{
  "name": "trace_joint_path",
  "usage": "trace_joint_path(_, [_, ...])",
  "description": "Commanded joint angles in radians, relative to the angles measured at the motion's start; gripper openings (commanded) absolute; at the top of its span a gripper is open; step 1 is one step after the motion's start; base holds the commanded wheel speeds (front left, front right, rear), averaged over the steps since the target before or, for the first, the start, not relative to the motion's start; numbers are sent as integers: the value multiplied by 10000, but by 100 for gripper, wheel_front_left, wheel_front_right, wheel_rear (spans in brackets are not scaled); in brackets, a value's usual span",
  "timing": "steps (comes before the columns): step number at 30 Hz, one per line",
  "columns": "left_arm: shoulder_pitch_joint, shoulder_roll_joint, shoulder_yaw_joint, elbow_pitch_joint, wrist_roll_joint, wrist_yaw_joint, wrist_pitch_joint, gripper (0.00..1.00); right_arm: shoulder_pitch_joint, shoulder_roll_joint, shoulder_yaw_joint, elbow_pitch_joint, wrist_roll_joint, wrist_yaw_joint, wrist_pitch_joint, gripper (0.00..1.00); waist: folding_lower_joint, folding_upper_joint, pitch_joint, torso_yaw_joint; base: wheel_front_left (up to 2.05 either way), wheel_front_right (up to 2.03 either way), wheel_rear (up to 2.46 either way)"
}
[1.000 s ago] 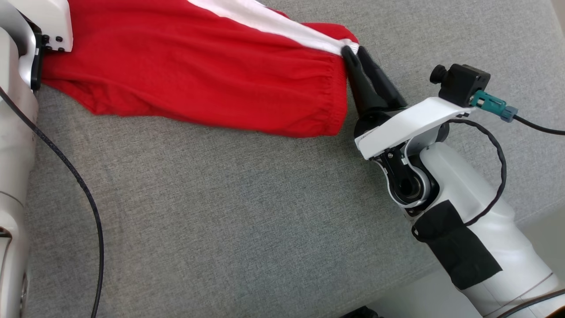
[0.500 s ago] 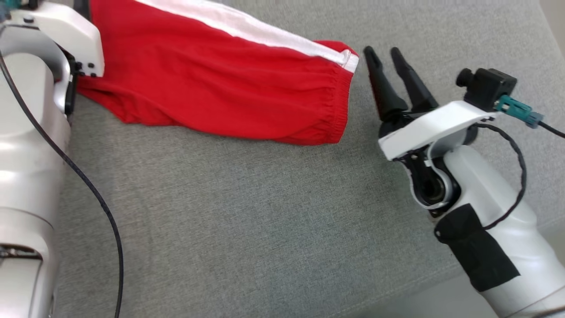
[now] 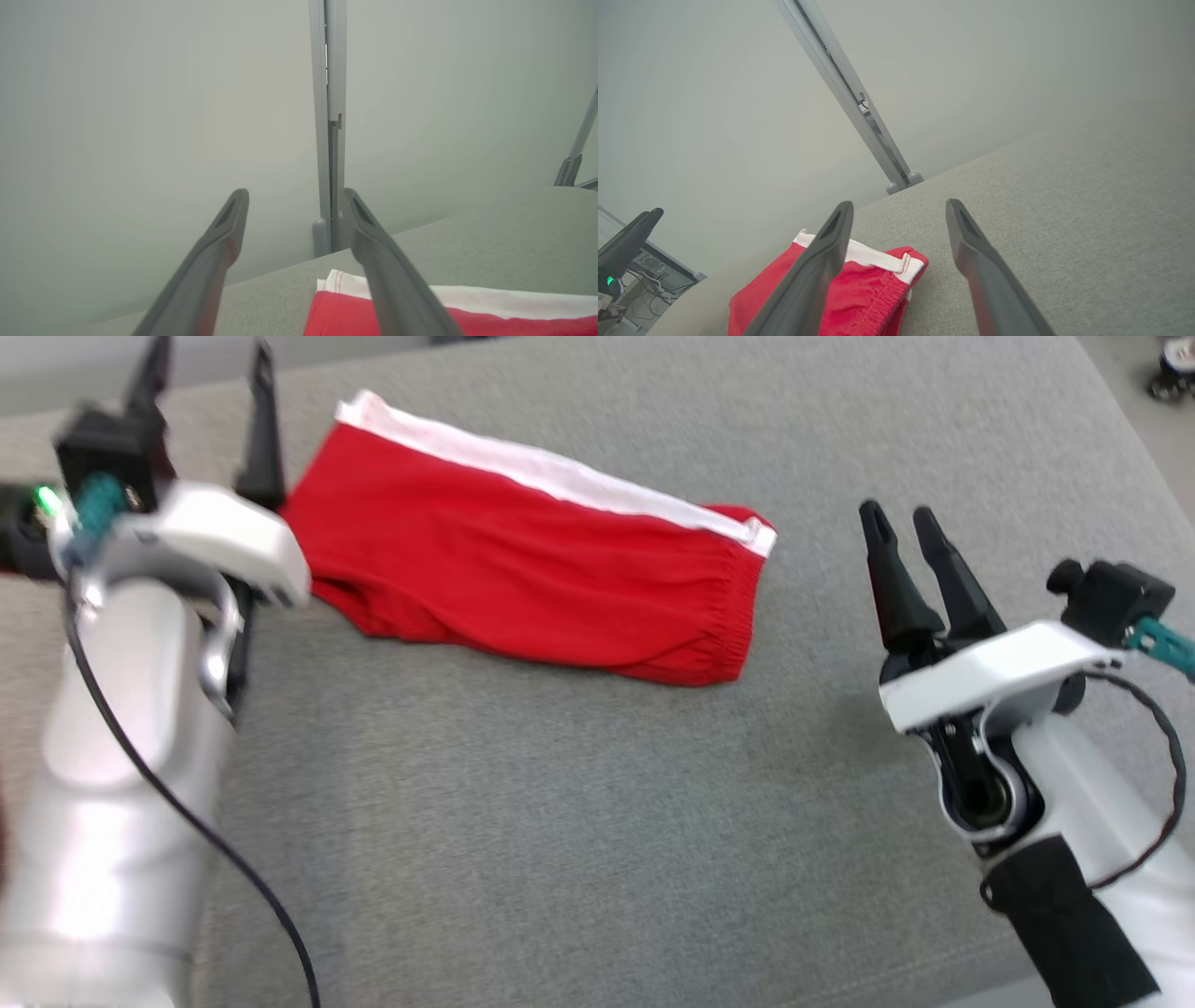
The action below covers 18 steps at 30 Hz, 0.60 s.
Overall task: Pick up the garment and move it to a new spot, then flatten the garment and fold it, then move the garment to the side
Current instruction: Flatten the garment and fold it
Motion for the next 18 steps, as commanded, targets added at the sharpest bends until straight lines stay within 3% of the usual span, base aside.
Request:
trace_joint_path(1, [521, -103, 68, -460, 11, -69, -20, 100, 331, -87, -14, -131, -20, 2, -47, 100, 0, 0, -523, 418, 0, 0, 0])
trace_joint_path(12, [4981, -1205, 1027, -4480, -224, -131, -21, 100, 2609, -376, -559, -1225, -266, 2, -47, 100, 0, 0, -1891, 1249, 0, 0, 0])
trace_joint_path(18, [6751, -1402, 1208, -5919, -560, -148, -16, 100, 3590, -206, -942, -1254, -238, 2, -47, 100, 0, 0, -2339, 1549, 0, 0, 0])
